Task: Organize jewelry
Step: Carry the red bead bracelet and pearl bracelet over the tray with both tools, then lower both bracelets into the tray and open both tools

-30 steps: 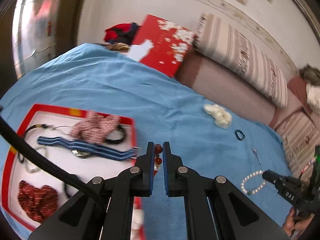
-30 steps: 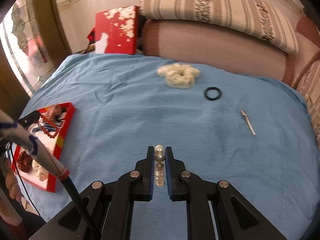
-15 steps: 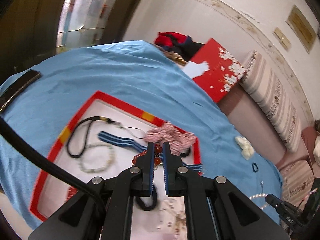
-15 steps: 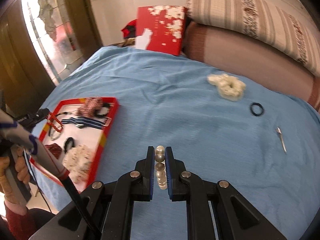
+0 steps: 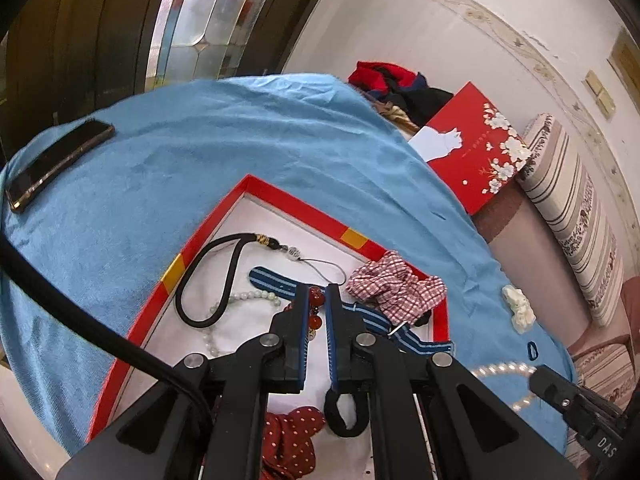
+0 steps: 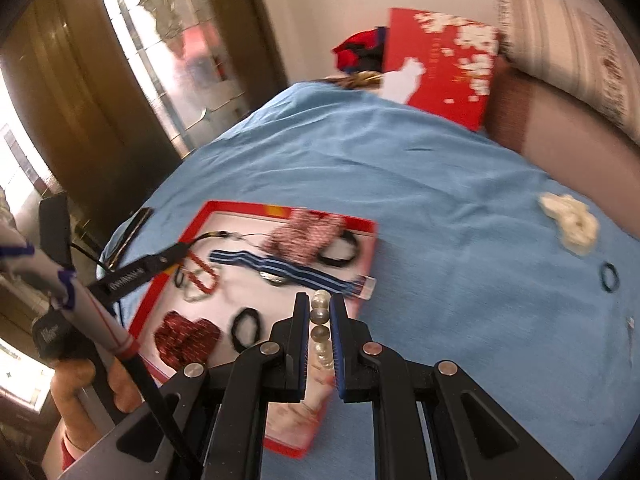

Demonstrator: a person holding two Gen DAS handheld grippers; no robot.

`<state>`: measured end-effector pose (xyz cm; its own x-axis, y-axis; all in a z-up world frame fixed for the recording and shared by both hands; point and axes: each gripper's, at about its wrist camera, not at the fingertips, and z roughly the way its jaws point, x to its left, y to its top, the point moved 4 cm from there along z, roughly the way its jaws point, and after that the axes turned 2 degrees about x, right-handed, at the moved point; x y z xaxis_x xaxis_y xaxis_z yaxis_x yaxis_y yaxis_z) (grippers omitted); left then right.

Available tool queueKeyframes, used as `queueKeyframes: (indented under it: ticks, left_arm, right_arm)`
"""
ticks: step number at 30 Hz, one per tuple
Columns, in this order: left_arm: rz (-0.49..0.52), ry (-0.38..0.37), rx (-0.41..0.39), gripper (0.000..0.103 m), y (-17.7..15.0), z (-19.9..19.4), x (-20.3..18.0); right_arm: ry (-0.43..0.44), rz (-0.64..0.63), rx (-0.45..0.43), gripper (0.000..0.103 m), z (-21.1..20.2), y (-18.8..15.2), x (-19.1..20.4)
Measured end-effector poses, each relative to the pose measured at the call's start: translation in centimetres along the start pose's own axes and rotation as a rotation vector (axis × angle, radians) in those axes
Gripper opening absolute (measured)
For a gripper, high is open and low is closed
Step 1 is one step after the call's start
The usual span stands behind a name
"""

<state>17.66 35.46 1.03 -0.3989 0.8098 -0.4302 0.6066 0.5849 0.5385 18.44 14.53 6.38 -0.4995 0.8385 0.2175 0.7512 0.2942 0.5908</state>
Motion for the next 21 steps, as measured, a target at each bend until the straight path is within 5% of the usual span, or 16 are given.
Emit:
queueKeyframes:
  ticks: [8,21]
  left_arm:
    - [-0.002,-0.008,0.078,0.007,-0.5,2.2,-0.1]
    - [-0.021,0.0,0.139,0.008,-1.2,3.4,0.1]
  right_arm:
    - [0.062,0.012,0.07,0.011,5.0,1.0,2.6]
    - [-0.044,0.036,0.185,0.012,9.3,-1.7,-0.9]
